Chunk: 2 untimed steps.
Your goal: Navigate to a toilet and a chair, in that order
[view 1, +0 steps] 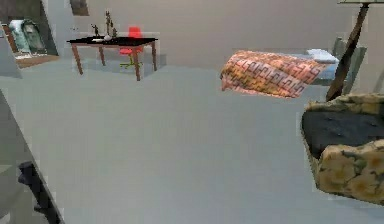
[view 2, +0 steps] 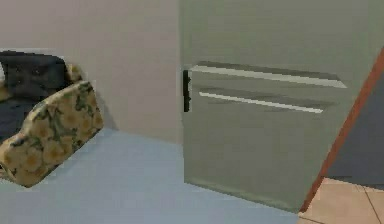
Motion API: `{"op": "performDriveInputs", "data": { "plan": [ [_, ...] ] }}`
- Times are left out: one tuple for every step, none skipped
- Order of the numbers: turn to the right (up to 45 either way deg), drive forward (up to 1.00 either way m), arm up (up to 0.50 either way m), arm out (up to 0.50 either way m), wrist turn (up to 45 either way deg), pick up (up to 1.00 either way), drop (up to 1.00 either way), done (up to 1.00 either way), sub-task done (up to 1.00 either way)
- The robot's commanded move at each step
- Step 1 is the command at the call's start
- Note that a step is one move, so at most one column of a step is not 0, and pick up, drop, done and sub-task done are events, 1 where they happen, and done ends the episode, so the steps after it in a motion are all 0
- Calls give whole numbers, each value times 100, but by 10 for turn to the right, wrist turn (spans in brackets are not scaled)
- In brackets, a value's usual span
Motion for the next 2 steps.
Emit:
{"op": "performDriveInputs", "data": {
  "plan": [
    [450, 0, 0, 0, 0, 0, 0, 0, 0],
    [180, 0, 0, 0, 0, 0, 0, 0, 0]
  ]
}}
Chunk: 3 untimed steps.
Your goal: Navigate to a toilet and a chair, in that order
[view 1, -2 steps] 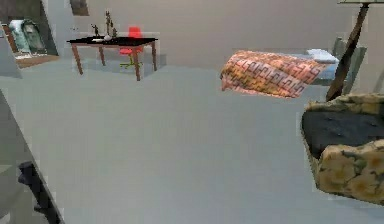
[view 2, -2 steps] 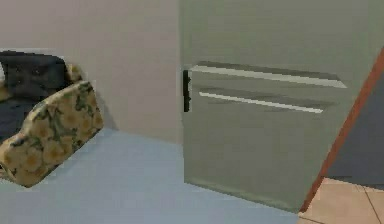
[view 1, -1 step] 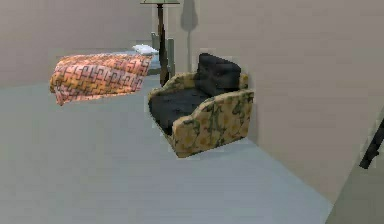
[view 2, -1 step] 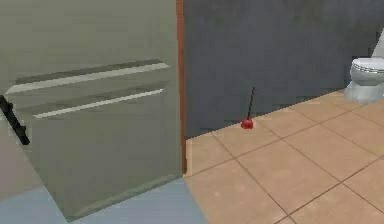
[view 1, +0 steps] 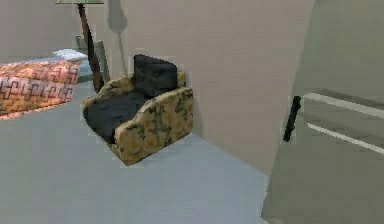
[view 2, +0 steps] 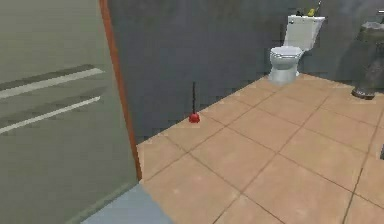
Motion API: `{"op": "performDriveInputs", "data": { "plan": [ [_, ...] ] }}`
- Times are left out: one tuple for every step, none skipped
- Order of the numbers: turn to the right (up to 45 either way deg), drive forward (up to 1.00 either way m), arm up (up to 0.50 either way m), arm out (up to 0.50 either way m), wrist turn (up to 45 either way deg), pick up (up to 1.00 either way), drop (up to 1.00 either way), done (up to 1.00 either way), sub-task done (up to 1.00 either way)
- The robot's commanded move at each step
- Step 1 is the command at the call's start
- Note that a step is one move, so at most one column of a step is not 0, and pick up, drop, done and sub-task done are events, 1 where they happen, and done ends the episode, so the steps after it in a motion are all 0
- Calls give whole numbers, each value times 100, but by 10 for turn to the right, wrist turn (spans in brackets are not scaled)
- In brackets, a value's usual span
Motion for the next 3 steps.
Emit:
{"op": "performDriveInputs", "data": {
  "plan": [
    [0, 20, 0, 0, 0, 0, 0, 0, 0],
    [-450, 0, 0, 0, 0, 0, 0, 0, 0],
    [-270, 0, 0, 0, 0, 0, 0, 0, 0]
  ]
}}
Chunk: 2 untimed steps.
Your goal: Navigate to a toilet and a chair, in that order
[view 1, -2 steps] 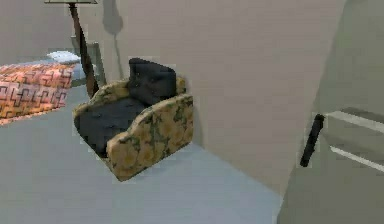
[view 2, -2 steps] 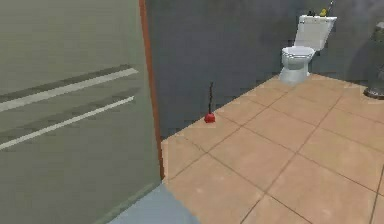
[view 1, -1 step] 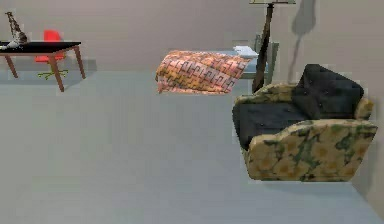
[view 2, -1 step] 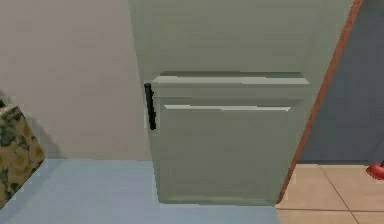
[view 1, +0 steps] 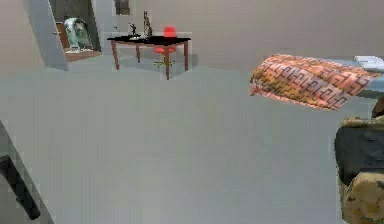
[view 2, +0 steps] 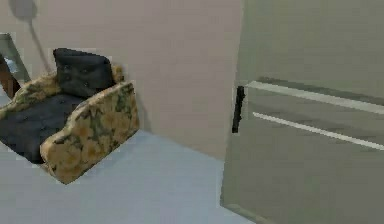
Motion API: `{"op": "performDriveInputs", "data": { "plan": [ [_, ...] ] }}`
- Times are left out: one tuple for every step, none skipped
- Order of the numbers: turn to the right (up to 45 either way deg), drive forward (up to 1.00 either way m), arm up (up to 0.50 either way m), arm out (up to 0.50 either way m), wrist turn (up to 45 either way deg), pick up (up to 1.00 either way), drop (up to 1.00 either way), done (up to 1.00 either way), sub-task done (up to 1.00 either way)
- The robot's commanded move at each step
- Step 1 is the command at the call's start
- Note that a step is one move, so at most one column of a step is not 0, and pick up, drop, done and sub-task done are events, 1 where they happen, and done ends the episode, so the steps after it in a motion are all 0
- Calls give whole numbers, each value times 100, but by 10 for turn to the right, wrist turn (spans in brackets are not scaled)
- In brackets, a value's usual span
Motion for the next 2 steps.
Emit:
{"op": "performDriveInputs", "data": {
  "plan": [
    [0, 85, 0, 0, 0, 0, 0, 0, 0],
    [30, 0, 0, 0, 0, 0, 0, 0, 0]
  ]
}}
